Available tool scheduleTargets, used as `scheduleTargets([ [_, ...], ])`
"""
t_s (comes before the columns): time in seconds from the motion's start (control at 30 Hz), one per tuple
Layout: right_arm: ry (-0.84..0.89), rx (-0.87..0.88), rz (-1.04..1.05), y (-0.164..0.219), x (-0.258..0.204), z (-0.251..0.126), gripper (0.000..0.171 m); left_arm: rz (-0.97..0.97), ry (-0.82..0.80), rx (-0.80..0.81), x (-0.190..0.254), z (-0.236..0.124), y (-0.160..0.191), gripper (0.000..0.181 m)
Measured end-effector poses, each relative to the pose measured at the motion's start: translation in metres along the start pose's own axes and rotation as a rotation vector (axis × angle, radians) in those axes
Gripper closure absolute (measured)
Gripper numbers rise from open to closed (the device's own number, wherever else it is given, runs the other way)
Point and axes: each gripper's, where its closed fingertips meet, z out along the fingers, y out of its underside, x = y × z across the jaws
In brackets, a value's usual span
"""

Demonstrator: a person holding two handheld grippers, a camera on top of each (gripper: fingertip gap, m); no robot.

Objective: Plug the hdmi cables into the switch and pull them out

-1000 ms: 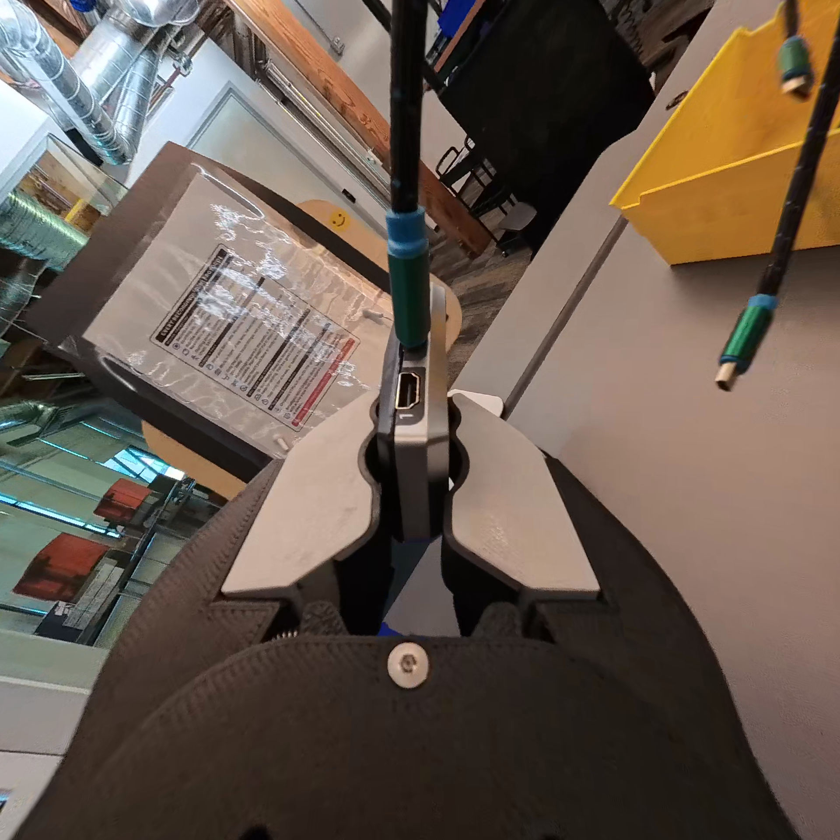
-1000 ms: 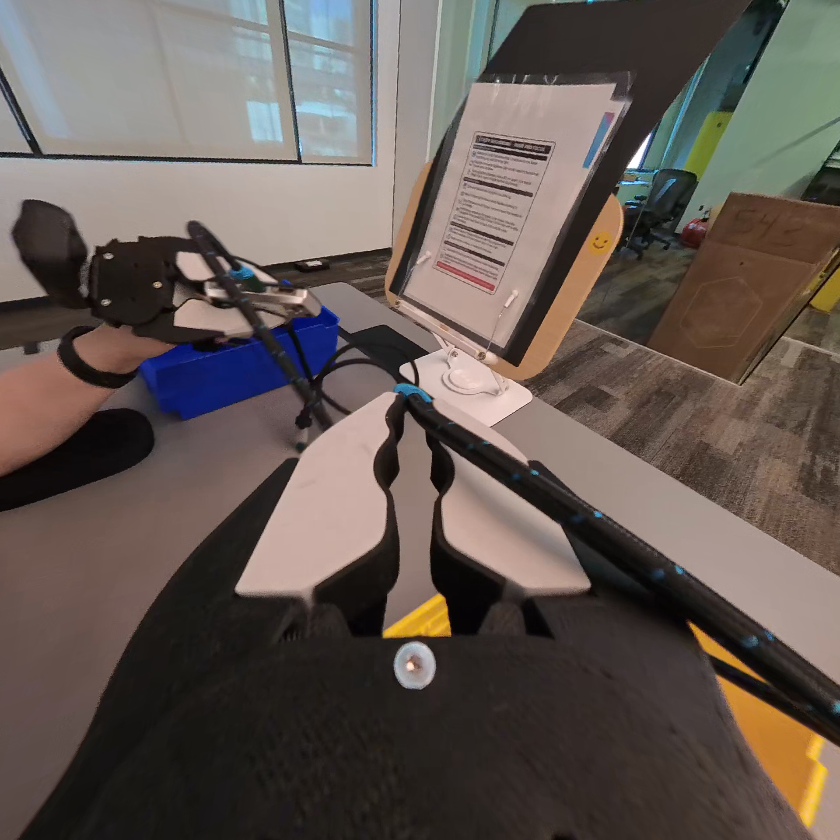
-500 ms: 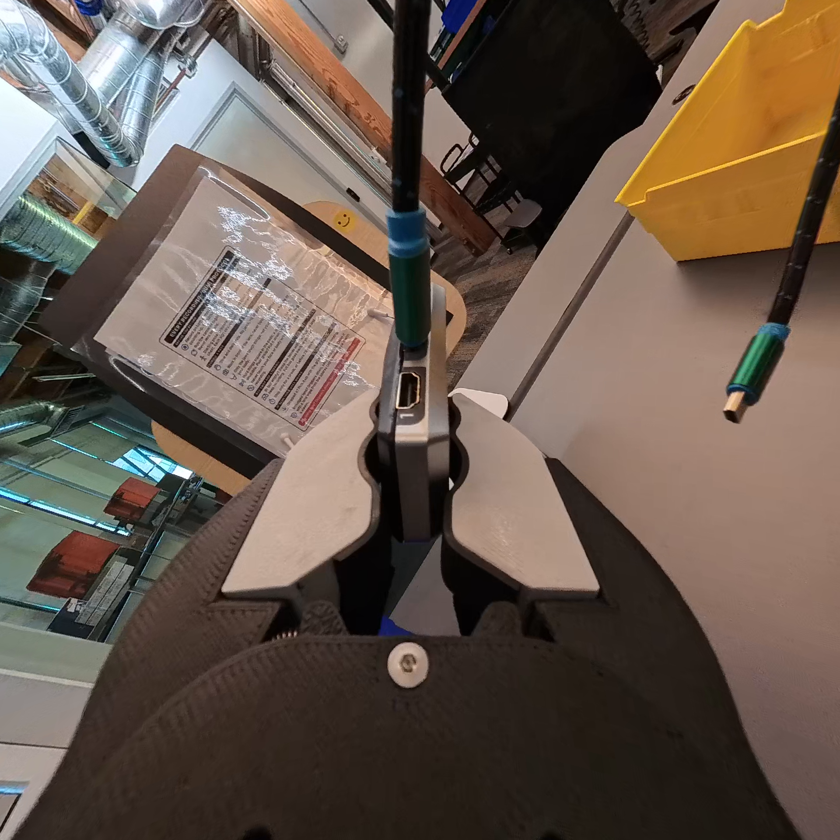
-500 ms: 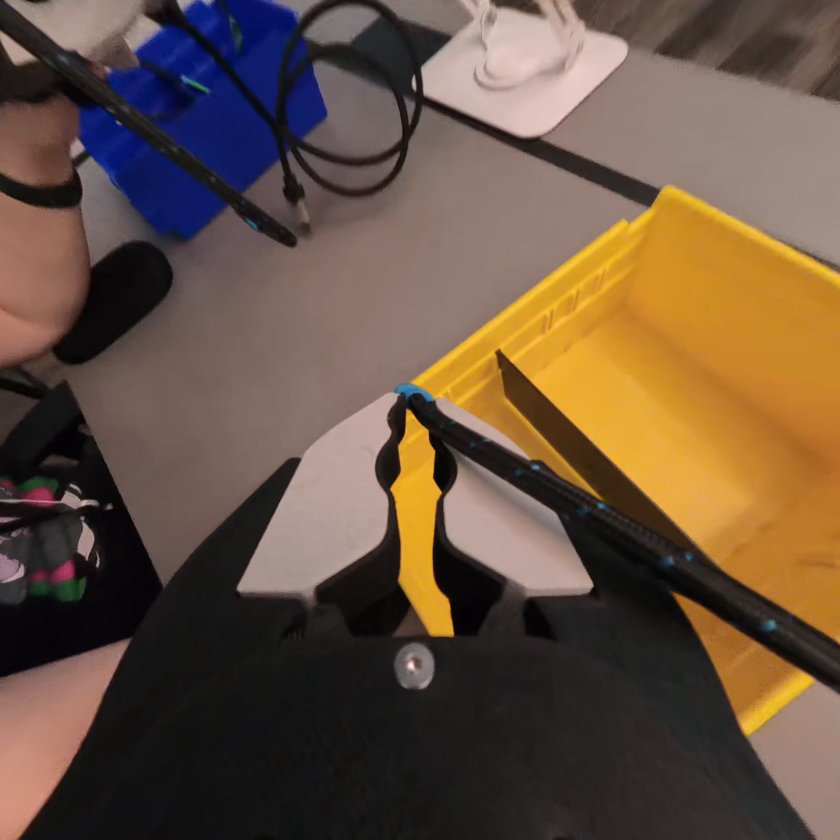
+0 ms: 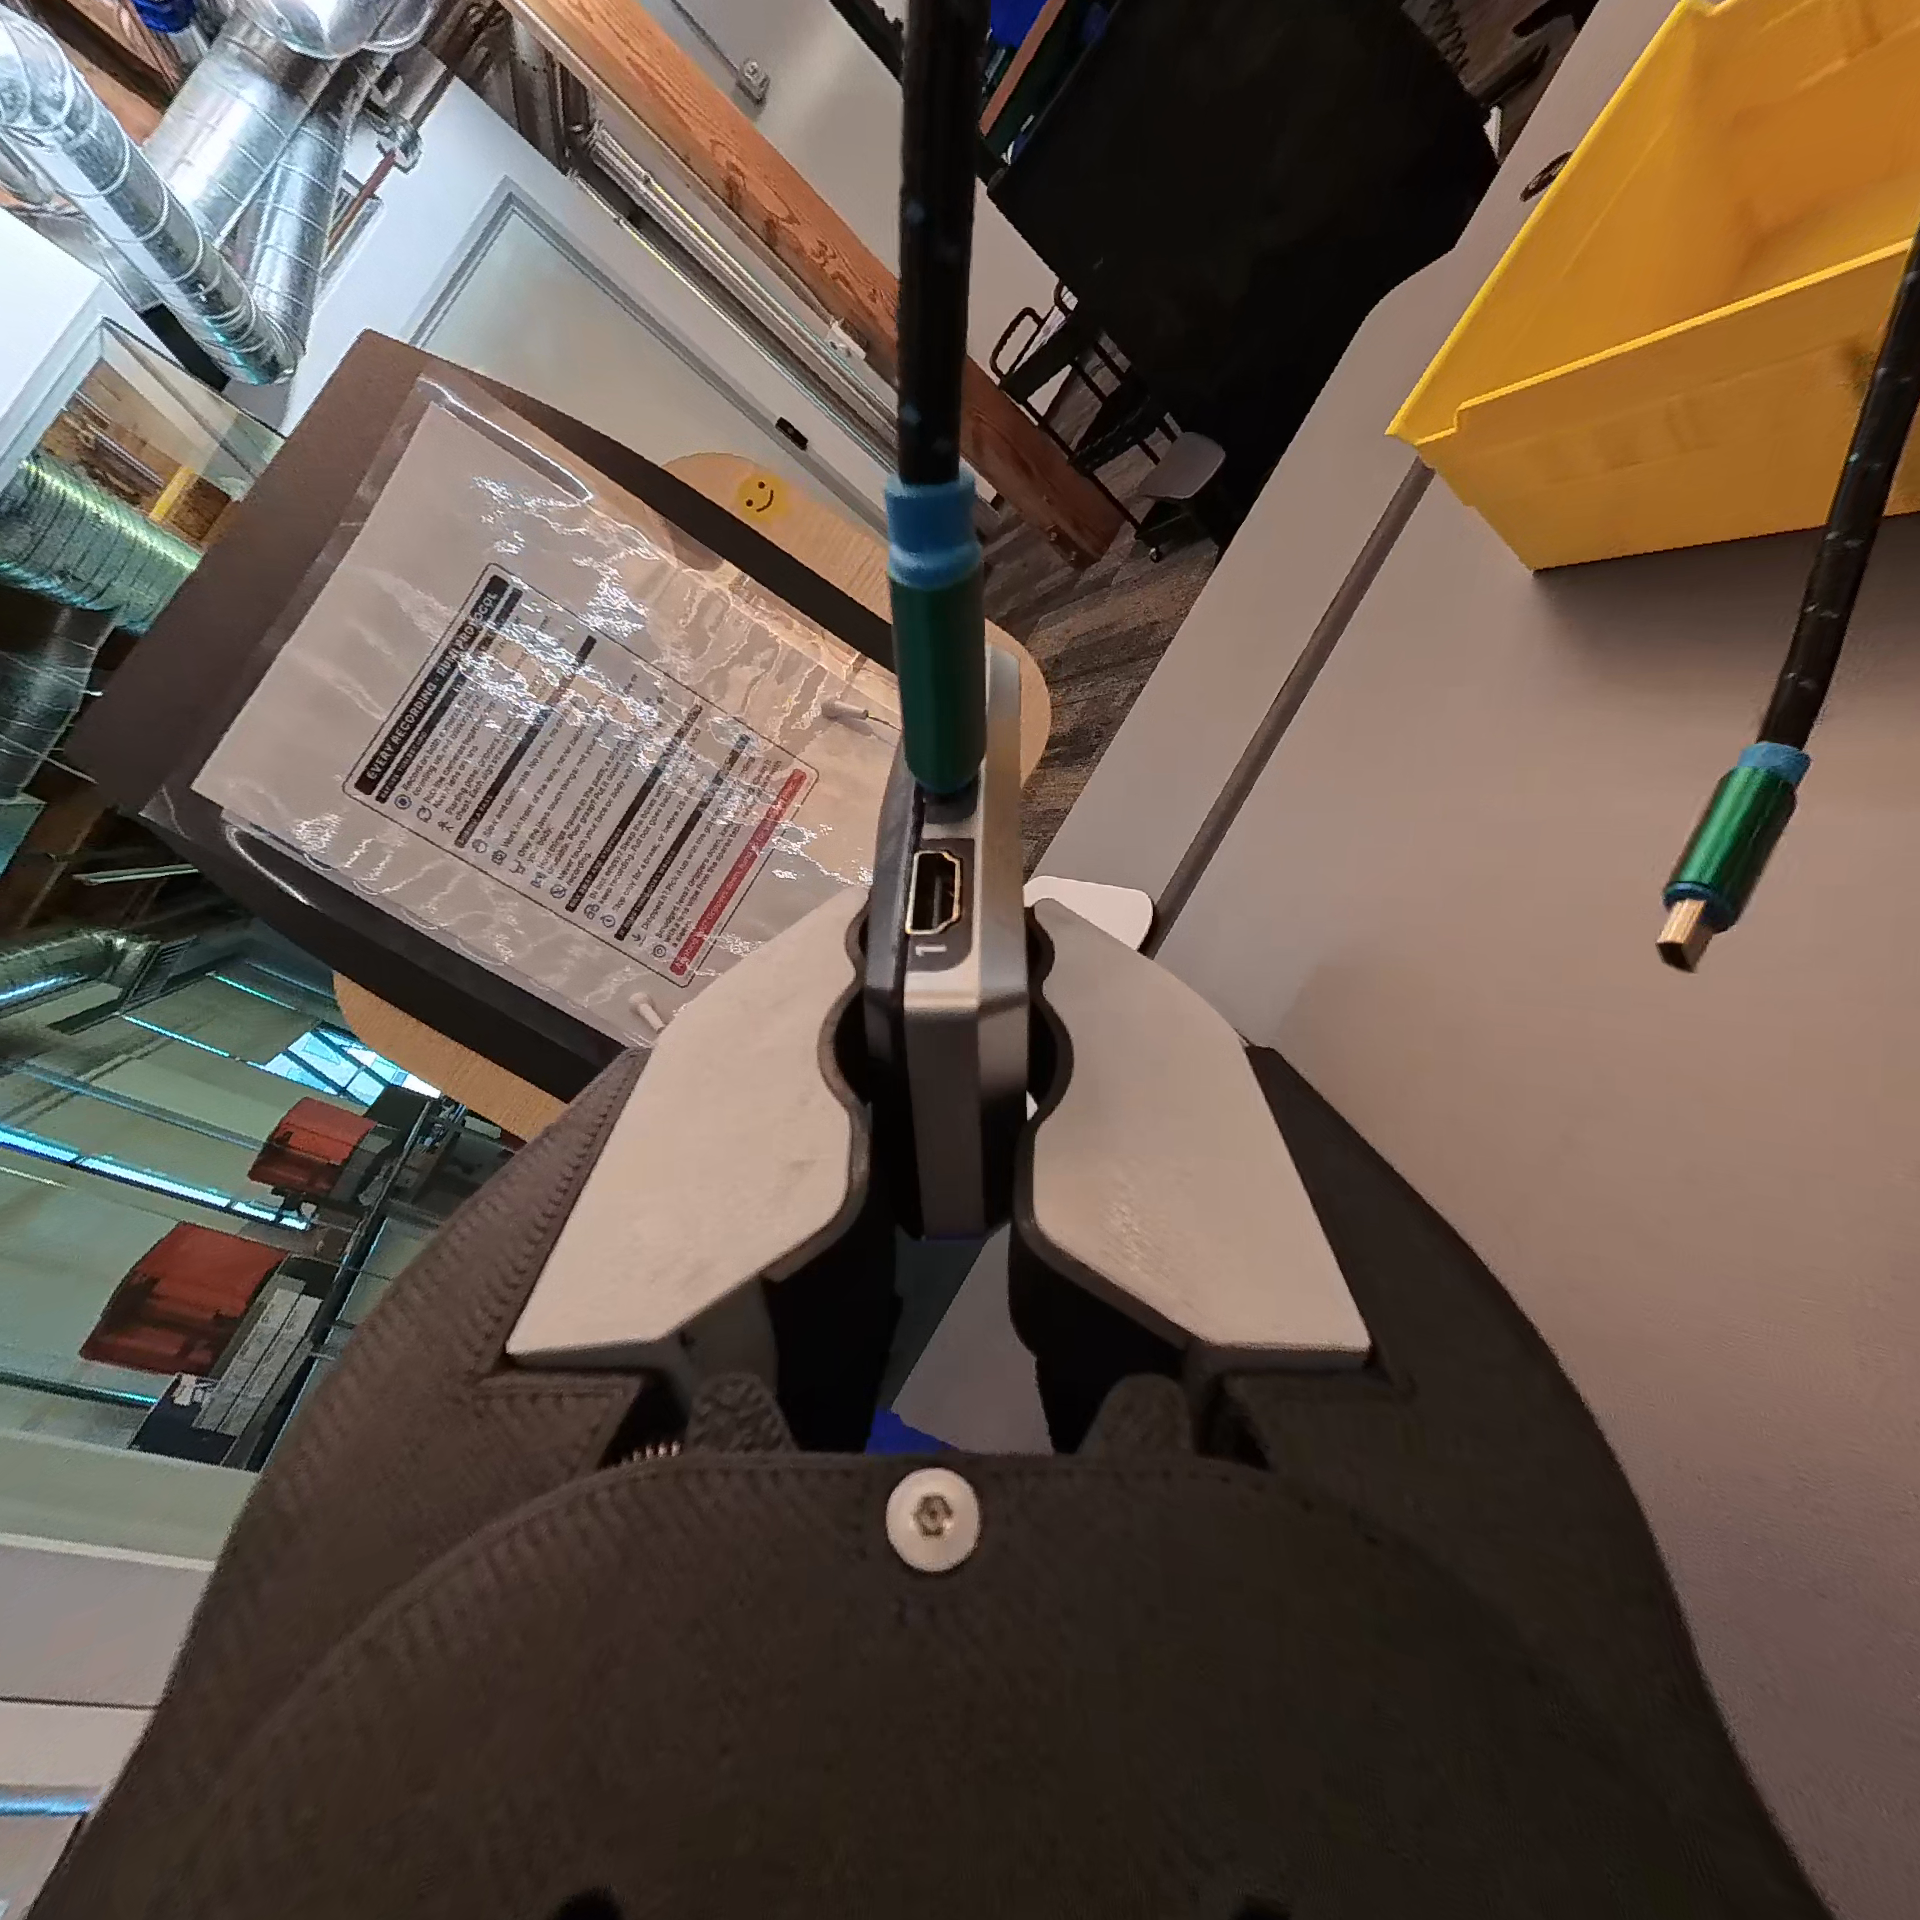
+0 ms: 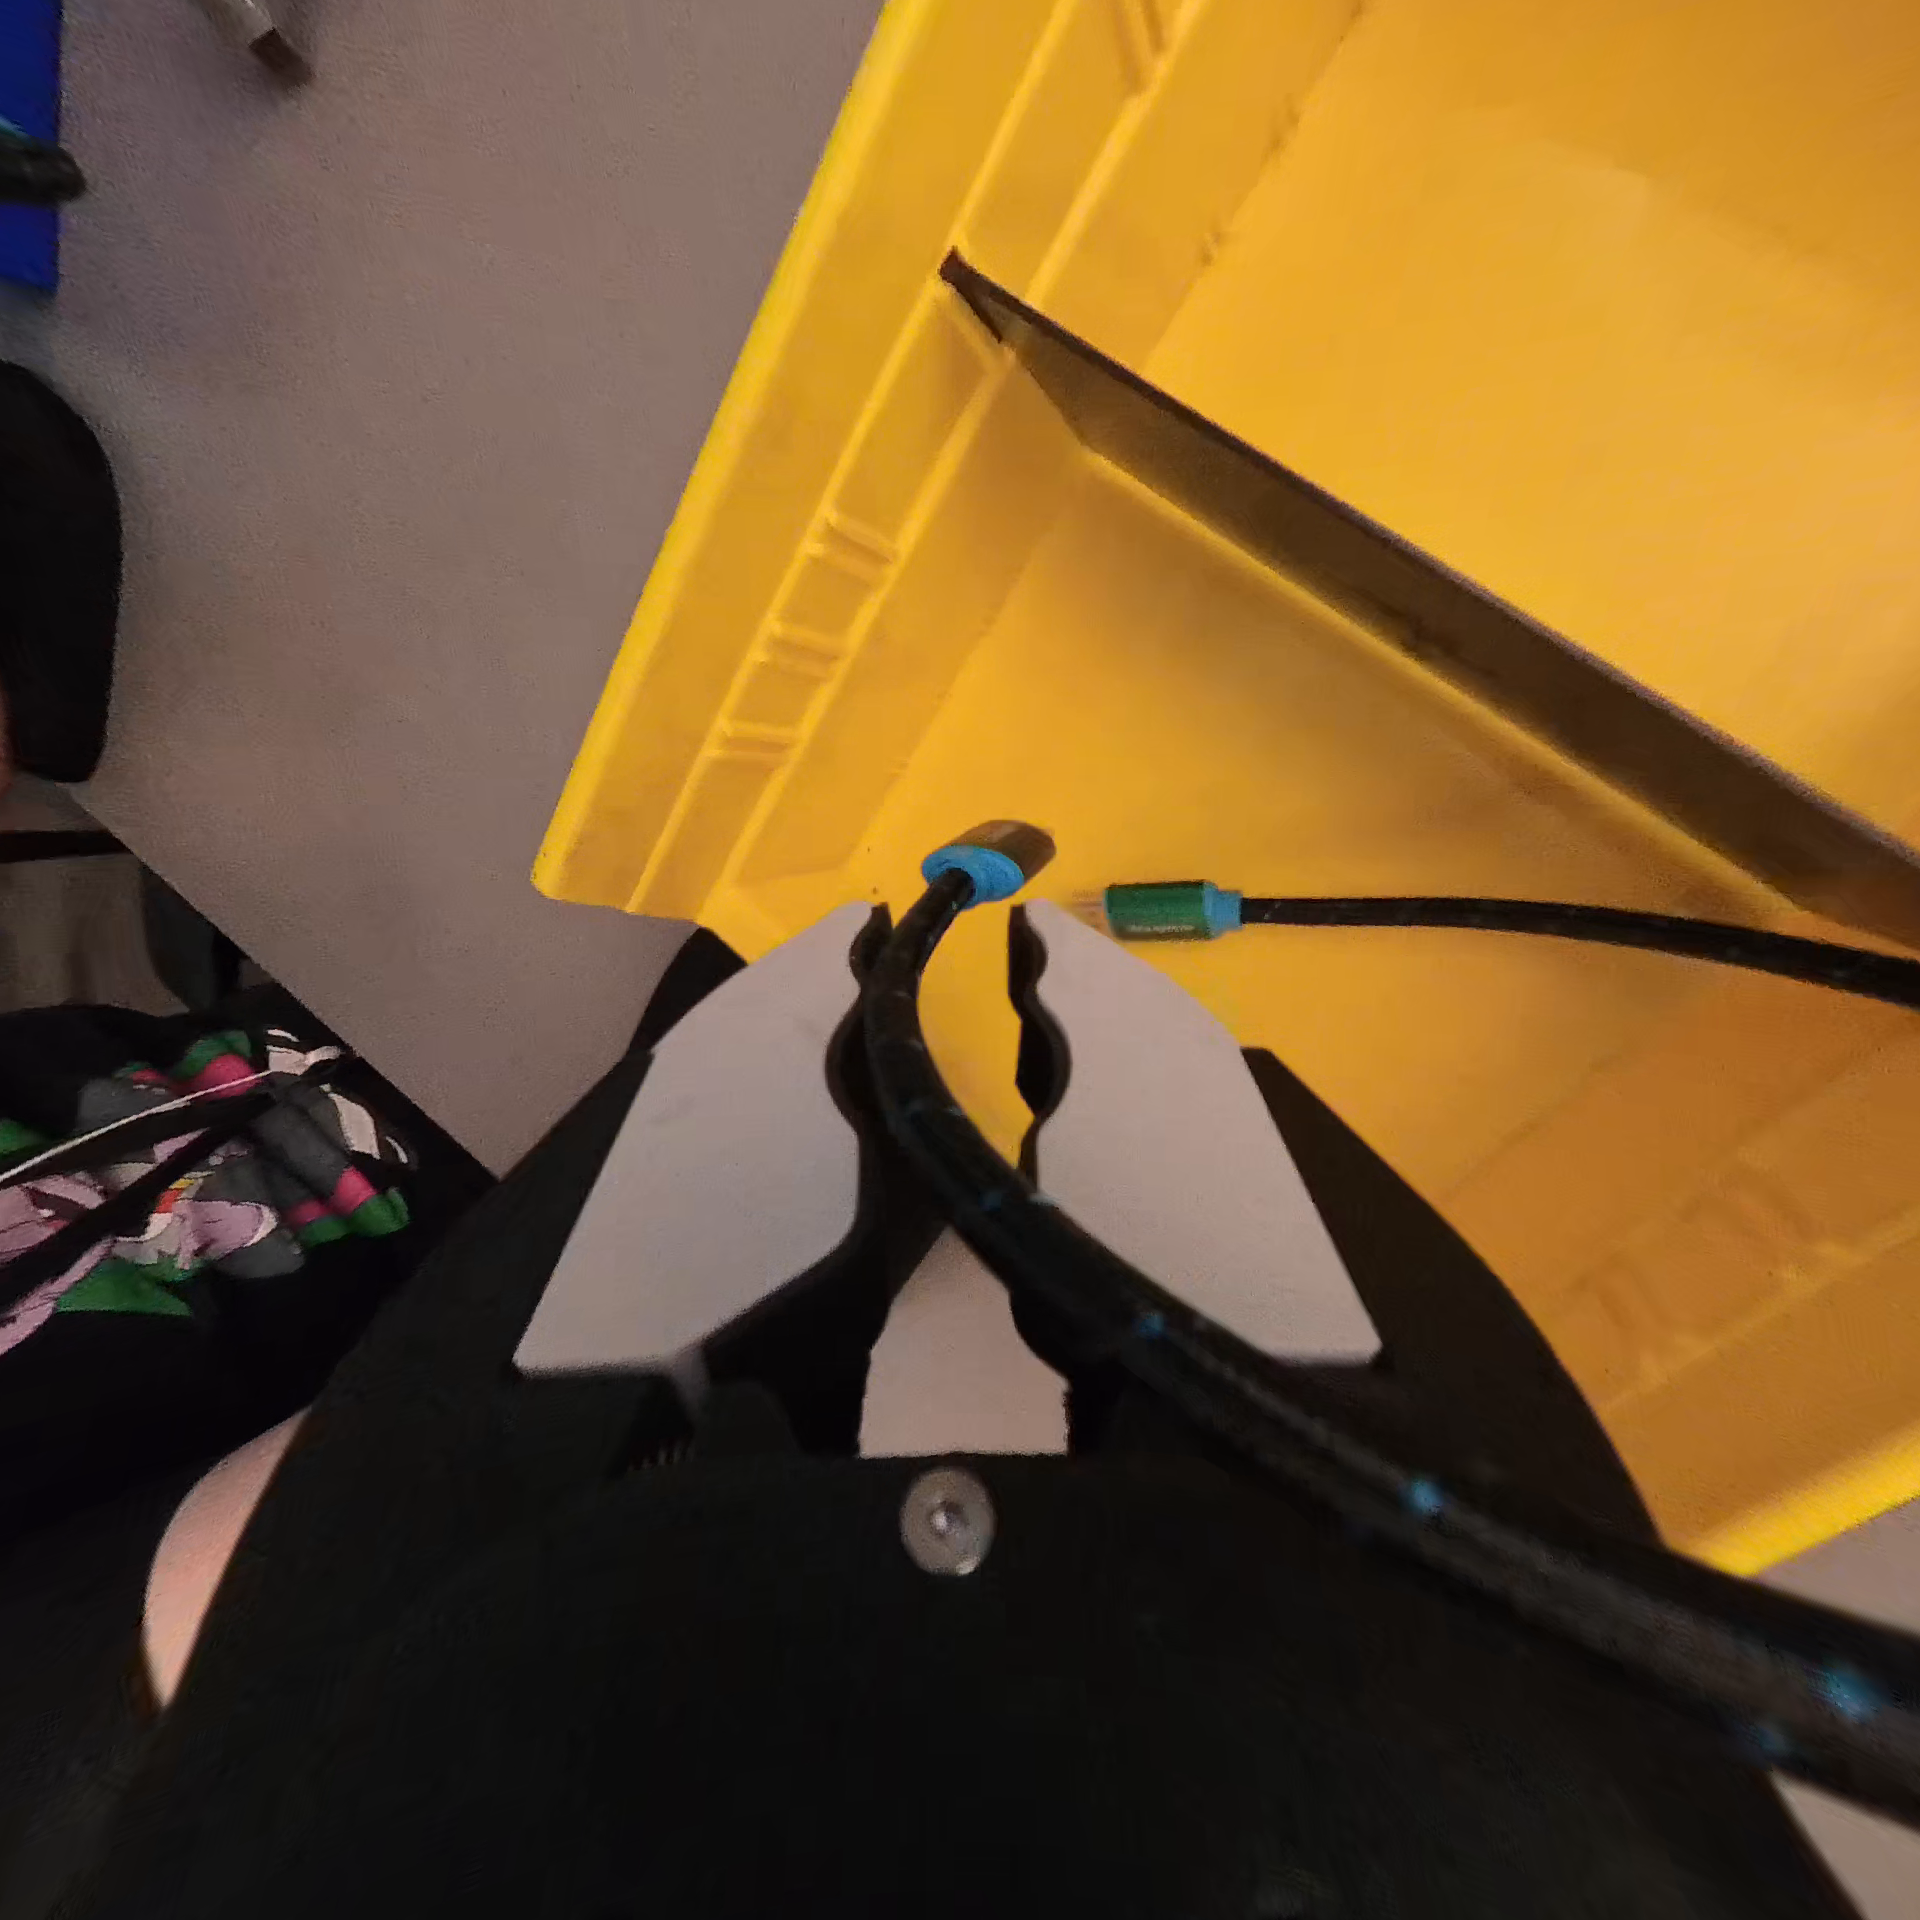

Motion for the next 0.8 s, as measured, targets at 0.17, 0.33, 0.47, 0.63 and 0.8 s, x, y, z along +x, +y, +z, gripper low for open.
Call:
scheduleTargets([
  [0.17, 0.086, 0.001, 0.023, 0.010, 0.000, -0.015, 0.135, -0.001, -0.005, 0.002, -0.002, -0.001, 0.000, 0.159],
  [0.33, 0.193, 0.077, 0.007, 0.003, -0.006, -0.035, 0.127, -0.004, -0.001, 0.004, -0.001, -0.001, -0.001, 0.160],
  [0.47, 0.310, 0.076, 0.029, 0.008, -0.002, -0.048, 0.128, 0.002, -0.001, 0.004, -0.001, -0.002, -0.002, 0.160],
  [0.63, 0.492, 0.235, -0.007, -0.015, 0.027, -0.077, 0.128, 0.000, -0.002, 0.003, -0.002, -0.002, -0.001, 0.160],
  [0.8, 0.627, 0.452, -0.130, -0.052, 0.079, -0.095, 0.129, 0.002, 0.002, 0.005, 0.000, -0.002, -0.002, 0.160],
])
